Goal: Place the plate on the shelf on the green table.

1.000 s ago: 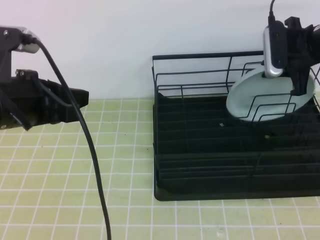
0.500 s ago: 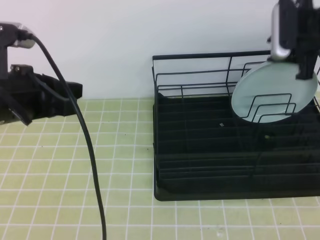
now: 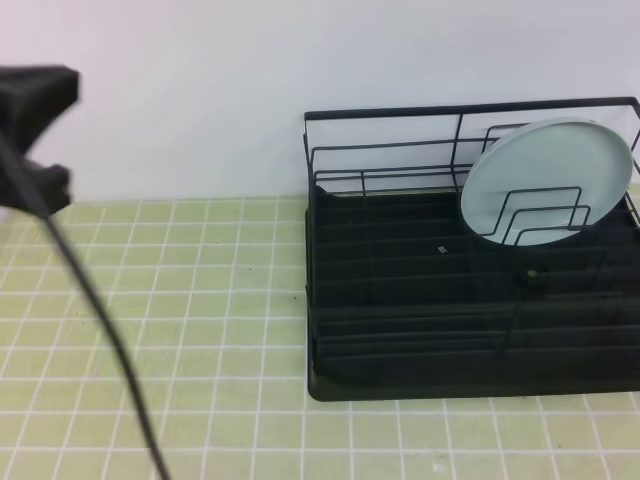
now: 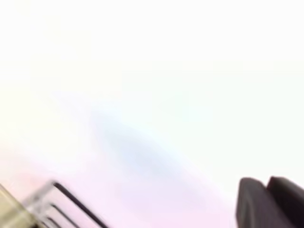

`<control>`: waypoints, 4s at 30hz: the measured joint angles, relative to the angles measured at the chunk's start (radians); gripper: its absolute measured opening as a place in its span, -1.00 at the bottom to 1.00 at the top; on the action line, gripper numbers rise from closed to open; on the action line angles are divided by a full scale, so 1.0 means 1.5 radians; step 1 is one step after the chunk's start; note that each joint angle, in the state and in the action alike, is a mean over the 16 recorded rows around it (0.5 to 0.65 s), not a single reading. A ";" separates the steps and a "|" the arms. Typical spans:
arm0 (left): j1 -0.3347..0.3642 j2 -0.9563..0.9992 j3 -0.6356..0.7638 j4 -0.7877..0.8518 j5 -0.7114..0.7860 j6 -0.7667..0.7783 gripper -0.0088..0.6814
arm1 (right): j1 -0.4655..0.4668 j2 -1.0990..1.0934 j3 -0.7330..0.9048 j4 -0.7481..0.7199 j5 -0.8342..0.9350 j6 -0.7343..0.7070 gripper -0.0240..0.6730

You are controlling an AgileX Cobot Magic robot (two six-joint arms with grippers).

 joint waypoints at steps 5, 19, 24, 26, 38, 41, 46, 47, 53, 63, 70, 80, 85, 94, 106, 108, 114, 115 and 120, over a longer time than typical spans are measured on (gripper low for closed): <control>0.000 -0.119 0.058 0.017 -0.038 0.025 -0.98 | 0.000 -0.112 0.099 0.015 -0.014 0.148 -0.82; -0.010 -0.412 0.299 -0.002 -0.279 0.029 -0.98 | 0.000 -0.452 0.525 0.027 -0.064 0.269 -0.90; -0.035 -0.459 0.343 -0.031 -0.357 0.026 -0.98 | 0.000 -0.564 0.635 0.022 -0.058 0.269 -0.91; -0.046 -0.468 0.353 -0.041 -0.379 0.025 -0.98 | 0.000 -0.600 0.668 0.020 -0.049 0.266 -0.91; -0.046 -0.485 0.369 -0.054 -0.429 0.025 -0.98 | 0.000 -0.690 0.762 0.102 0.005 0.256 -0.92; -0.032 -0.485 0.369 -0.055 -0.429 0.025 -0.98 | 0.000 -0.691 0.766 0.135 0.016 0.256 -0.92; -0.018 -0.485 0.370 -0.056 -0.428 0.025 -0.98 | 0.000 -0.691 0.766 0.176 0.014 0.228 -0.93; -0.017 -0.485 0.370 -0.056 -0.428 0.025 -0.98 | 0.000 -0.691 0.766 0.180 0.006 0.217 -0.93; -0.016 -0.485 0.374 -0.041 -0.421 0.015 -0.98 | 0.000 -0.691 0.766 0.187 -0.080 0.134 -0.93; -0.016 -0.495 0.409 0.287 -0.337 -0.283 -0.98 | -0.006 -0.692 0.802 0.162 -0.291 0.037 -0.93; -0.016 -0.528 0.492 0.536 -0.270 -0.537 -0.98 | -0.044 -0.747 0.883 0.039 -0.338 0.135 -0.93; -0.016 -0.602 0.618 0.575 -0.189 -0.608 -0.98 | -0.108 -0.865 1.028 -0.306 -0.255 0.501 -0.93; -0.016 -0.627 0.641 0.569 -0.138 -0.612 -0.98 | -0.118 -0.907 1.072 -0.427 -0.204 0.646 -0.93; -0.016 -0.640 0.644 0.562 -0.088 -0.617 -0.98 | -0.118 -0.950 1.096 -0.478 -0.162 0.715 -0.93; -0.016 -0.640 0.644 0.562 -0.084 -0.617 -0.98 | -0.148 -0.954 1.096 -0.482 -0.166 0.715 -0.93; -0.016 -0.640 0.644 0.562 -0.085 -0.617 -0.98 | -0.156 -0.954 1.096 -0.482 -0.168 0.715 -0.93; -0.016 -0.640 0.644 0.562 -0.085 -0.617 -0.98 | -0.167 -0.954 1.096 -0.482 -0.168 0.715 -0.93; -0.016 -0.640 0.644 0.562 -0.085 -0.617 -0.98 | -0.166 -0.954 1.096 -0.482 -0.168 0.715 -0.93; -0.016 -0.640 0.644 0.562 -0.085 -0.617 -0.98 | -0.156 -0.954 1.096 -0.481 -0.168 0.715 -0.93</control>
